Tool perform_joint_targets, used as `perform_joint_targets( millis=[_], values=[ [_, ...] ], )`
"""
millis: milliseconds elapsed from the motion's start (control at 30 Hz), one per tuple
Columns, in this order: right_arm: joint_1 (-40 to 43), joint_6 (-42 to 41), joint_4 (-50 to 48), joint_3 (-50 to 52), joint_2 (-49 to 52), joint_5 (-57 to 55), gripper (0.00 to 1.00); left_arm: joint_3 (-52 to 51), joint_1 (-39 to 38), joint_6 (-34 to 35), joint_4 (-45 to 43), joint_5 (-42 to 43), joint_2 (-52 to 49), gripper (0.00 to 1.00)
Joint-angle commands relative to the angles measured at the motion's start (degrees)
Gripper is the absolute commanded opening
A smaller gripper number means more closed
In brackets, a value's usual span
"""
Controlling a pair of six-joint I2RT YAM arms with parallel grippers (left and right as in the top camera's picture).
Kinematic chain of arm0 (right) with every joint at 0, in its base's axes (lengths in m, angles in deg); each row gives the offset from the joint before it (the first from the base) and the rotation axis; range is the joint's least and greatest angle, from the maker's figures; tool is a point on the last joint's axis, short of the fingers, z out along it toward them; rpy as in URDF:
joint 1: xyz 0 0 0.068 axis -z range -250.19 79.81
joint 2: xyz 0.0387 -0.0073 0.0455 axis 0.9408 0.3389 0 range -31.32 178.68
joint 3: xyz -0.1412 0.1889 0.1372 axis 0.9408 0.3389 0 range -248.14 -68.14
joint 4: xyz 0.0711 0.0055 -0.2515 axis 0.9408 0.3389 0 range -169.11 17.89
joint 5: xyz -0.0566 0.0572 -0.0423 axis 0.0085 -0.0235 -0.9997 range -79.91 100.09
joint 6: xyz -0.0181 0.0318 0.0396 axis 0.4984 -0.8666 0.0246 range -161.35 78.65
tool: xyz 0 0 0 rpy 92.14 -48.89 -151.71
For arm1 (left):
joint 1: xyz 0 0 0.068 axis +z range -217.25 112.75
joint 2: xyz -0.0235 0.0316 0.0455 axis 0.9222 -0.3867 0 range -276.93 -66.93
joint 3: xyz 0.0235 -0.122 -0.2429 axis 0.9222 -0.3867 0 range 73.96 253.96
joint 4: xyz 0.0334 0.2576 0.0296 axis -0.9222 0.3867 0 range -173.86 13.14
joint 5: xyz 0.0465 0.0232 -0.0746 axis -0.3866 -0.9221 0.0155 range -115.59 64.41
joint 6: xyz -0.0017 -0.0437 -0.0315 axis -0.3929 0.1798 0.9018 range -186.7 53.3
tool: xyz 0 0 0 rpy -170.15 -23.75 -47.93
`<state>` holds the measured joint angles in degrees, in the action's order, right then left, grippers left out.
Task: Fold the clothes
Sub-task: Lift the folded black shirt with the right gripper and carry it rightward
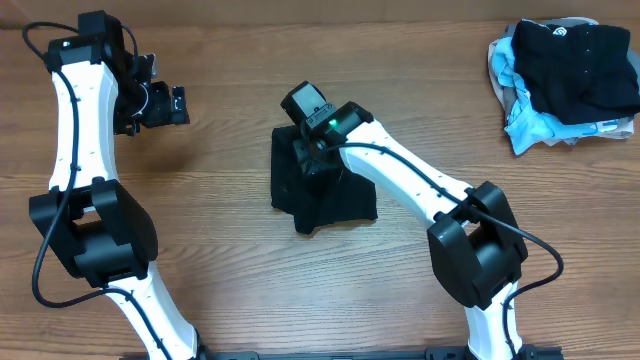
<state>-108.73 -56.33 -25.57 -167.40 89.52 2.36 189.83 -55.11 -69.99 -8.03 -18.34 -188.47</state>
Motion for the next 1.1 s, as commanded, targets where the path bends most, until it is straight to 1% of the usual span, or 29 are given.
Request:
perform_joint_targets(
  millis=[0, 133, 300, 433, 500, 567, 600, 733, 867, 1067],
  values=[
    [0.72, -0.07, -0.83, 1.01, -0.15, -6.21, 0.54, 0.42, 0.17, 0.55, 0.0, 0.26, -0.33, 1.0],
    [2.16, -0.07, -1.05, 1.73, 0.04, -6.38, 0.52, 0.42, 0.17, 0.55, 0.0, 0.26, -0.33, 1.0],
    [3.32, -0.02, -1.18, 1.81, 1.38, -5.75, 0.42, 0.42, 0.17, 0.55, 0.0, 0.26, -0.33, 1.0],
    [3.32, -0.02, -1.25, 1.79, 1.6, -5.16, 0.28, 0.42, 0.17, 0.55, 0.04, 0.26, -0.35, 1.0],
    [3.32, 0.0, -1.38, 1.53, 1.53, -5.07, 0.13, 0.42, 0.17, 0.55, 0.07, 0.26, -0.35, 1.0],
    [3.17, 0.0, -1.14, 0.83, 1.53, -4.61, 0.05, 0.42, 0.17, 0.55, 0.09, 0.26, -0.33, 1.0],
    [3.15, 0.0, -0.85, 0.31, 1.53, -4.02, 0.04, 0.42, 0.17, 0.55, 0.09, 0.26, -0.33, 1.0],
    [3.06, 0.0, 1.42, -3.93, 1.36, 0.2, 0.04, 0.42, 0.17, 0.55, 0.02, 0.26, -0.35, 1.0],
    [1.66, -0.02, 2.56, -10.86, 1.31, 5.49, 0.04, 0.42, 0.17, 0.55, -0.02, 0.26, -0.35, 1.0],
    [-0.42, -1.81, -0.33, -11.41, 2.47, 7.54, 0.04, 0.42, 0.17, 0.55, 0.0, 0.26, -0.35, 1.0]
  ],
)
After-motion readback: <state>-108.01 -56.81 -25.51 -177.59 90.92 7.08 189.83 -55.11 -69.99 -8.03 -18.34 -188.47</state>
